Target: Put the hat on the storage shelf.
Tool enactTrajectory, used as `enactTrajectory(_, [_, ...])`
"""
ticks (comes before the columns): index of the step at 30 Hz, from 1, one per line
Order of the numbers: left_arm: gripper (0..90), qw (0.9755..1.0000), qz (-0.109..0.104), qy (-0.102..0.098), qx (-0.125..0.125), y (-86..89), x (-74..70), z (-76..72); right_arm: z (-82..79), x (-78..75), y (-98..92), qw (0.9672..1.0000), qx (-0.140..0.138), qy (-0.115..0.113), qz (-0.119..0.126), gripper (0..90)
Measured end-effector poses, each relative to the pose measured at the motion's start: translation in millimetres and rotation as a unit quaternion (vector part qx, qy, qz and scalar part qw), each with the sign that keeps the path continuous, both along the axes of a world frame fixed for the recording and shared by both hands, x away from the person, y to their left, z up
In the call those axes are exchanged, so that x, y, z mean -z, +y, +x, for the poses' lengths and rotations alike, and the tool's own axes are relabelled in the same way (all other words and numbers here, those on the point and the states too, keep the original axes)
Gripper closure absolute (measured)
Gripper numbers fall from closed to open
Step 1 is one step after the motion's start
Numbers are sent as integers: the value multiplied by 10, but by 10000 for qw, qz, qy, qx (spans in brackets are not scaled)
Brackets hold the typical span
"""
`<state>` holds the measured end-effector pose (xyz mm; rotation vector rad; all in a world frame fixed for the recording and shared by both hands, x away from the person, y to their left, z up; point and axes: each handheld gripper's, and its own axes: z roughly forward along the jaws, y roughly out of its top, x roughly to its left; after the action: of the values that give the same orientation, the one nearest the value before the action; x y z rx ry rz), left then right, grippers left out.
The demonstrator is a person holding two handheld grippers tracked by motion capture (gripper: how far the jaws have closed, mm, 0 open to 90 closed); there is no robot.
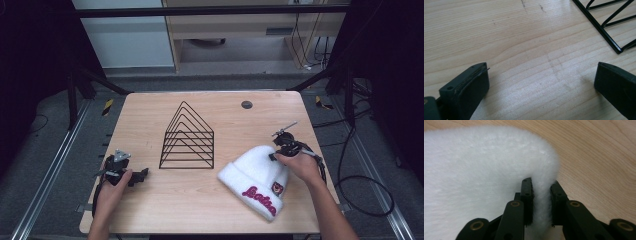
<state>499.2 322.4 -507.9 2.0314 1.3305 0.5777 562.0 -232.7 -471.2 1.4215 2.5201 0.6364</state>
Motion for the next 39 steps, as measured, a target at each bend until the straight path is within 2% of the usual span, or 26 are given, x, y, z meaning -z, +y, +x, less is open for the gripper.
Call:
enactTrajectory(5, [0,10000,1,2,1,0,0,0,-17,-11,4,9999,-78,-76,-49,805])
enactTrajectory(10, [0,10000,2,3,2,1,-1,0,-103,-107,1,9991,-133,-410,-35,823])
enactTrajectory(13, [0,10000,1,3,1,0,0,0,-159,-167,7,9985,-127,-532,1,826])
enactTrajectory(14, [0,10000,2,2,1,0,-1,0,-210,-232,11,9975,-164,-687,16,827])
enactTrajectory(18, [0,10000,3,4,2,1,-1,0,-361,-417,59,9936,-327,-1076,69,833])
enactTrajectory(20, [0,10000,1,3,1,0,0,0,-397,-456,78,9926,-371,-1158,62,835])
enactTrajectory(21, [0,10000,1,1,0,0,0,0,-470,-539,122,9904,-460,-1305,38,837])
enactTrajectory(22, [0,10000,1,1,0,0,0,0,-470,-539,122,9904,-460,-1305,38,837])
enactTrajectory(24, [0,10000,2,3,1,0,-1,0,-549,-625,163,9874,-547,-1482,71,838])
enactTrajectory(25, [0,10000,2,3,1,0,-1,0,-631,-698,206,9843,-624,-1648,133,838])
enactTrajectory(26, [0,10000,2,3,1,0,-1,0,-631,-698,206,9843,-624,-1648,133,838])
enactTrajectory(27, [0,10000,3,3,4,1,-1,0,-671,-731,227,9822,-671,-1748,158,838])
enactTrajectory(28, [0,10000,3,3,2,0,-1,0,-753,-804,270,9784,-766,-1912,191,838])
enactTrajectory(30, [0,10000,3,3,2,1,-1,0,-825,-881,309,9751,-834,-2040,243,839])
enactTrajectory(31, [0,10000,3,3,2,1,-1,0,-825,-881,309,9751,-834,-2040,243,839])
enactTrajectory(37, [0,10000,3,4,1,0,-1,-2,-997,-1083,410,9657,-1032,-2342,444,840])
enactTrajectory(39, [0,10000,6,2,7,0,-1,-5,-1029,-1120,430,9641,-1086,-2369,505,840])
